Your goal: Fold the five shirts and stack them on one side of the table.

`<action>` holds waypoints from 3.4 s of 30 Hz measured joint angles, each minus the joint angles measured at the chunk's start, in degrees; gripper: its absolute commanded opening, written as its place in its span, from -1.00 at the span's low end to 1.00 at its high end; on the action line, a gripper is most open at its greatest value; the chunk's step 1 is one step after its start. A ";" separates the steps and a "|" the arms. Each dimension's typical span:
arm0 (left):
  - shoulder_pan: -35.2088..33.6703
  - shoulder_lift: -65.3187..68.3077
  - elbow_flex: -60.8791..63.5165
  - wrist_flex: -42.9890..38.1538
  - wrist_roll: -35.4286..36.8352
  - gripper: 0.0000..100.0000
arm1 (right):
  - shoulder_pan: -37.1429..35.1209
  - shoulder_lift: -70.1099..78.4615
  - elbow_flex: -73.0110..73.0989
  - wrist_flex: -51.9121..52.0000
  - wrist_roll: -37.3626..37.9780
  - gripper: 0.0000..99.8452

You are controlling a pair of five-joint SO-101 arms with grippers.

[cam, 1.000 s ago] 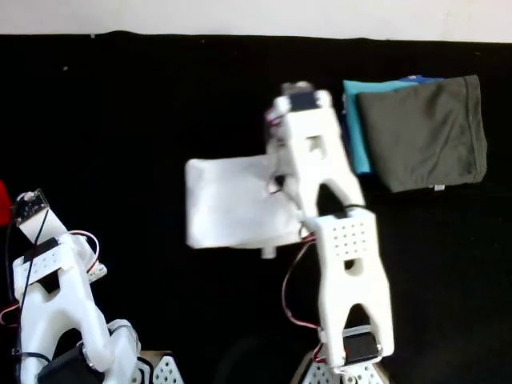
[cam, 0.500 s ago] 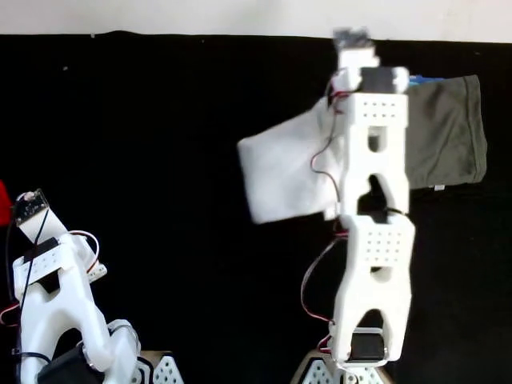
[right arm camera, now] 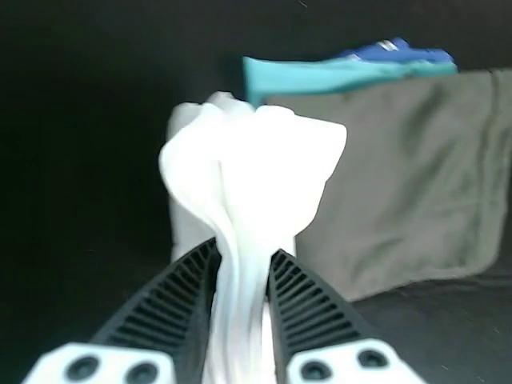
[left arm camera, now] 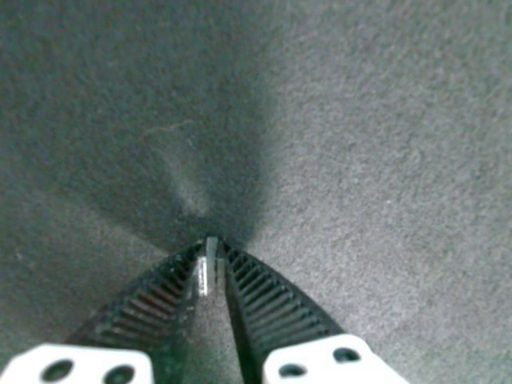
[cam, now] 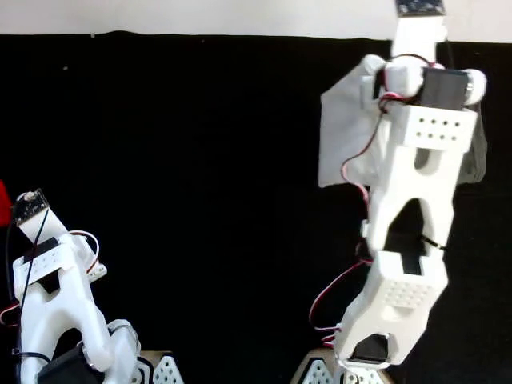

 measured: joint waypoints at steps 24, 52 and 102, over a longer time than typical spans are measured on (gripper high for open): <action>0.00 0.00 0.00 0.00 0.00 -0.97 | 18.46 20.31 0.70 -32.62 16.88 -0.99; 0.00 0.00 0.00 0.00 0.00 -0.97 | 20.13 20.22 -9.05 -28.48 13.71 -0.47; 0.00 0.00 0.00 0.00 0.00 -0.97 | -14.95 -40.18 80.70 -12.40 -4.31 -0.79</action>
